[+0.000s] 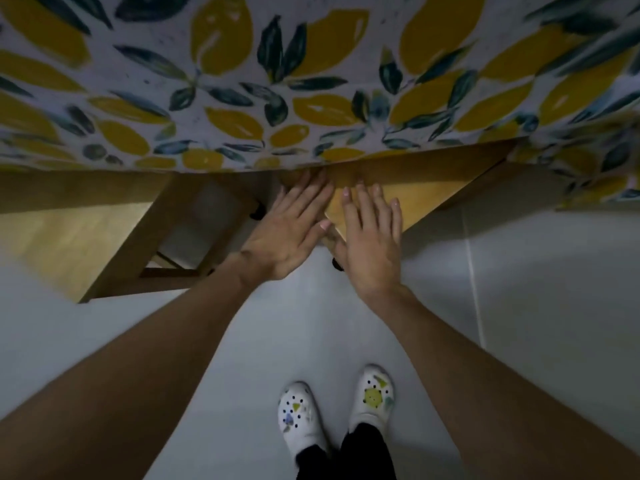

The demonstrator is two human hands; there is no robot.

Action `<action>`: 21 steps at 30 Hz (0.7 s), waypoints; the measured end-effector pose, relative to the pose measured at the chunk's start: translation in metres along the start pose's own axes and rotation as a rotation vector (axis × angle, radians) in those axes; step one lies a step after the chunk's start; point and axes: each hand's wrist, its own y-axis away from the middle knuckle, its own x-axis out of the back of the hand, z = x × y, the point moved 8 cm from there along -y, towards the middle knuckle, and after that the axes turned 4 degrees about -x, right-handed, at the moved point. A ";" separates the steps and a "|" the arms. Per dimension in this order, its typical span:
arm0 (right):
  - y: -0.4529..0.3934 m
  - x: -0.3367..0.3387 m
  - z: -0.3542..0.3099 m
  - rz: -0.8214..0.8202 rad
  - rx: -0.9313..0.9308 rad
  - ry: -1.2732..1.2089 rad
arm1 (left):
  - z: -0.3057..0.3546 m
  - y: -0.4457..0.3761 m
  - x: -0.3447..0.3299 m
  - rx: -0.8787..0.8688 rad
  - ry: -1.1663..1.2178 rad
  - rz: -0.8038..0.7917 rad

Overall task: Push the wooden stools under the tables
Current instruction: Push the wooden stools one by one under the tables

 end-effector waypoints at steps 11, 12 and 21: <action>0.029 0.002 0.023 0.037 0.161 0.026 | 0.034 0.027 -0.020 0.101 0.061 0.083; 0.035 0.004 0.029 0.038 0.202 0.020 | 0.042 0.033 -0.025 0.107 0.052 0.103; 0.085 0.018 0.108 -0.129 0.596 0.035 | 0.137 0.071 -0.086 0.163 -0.060 0.096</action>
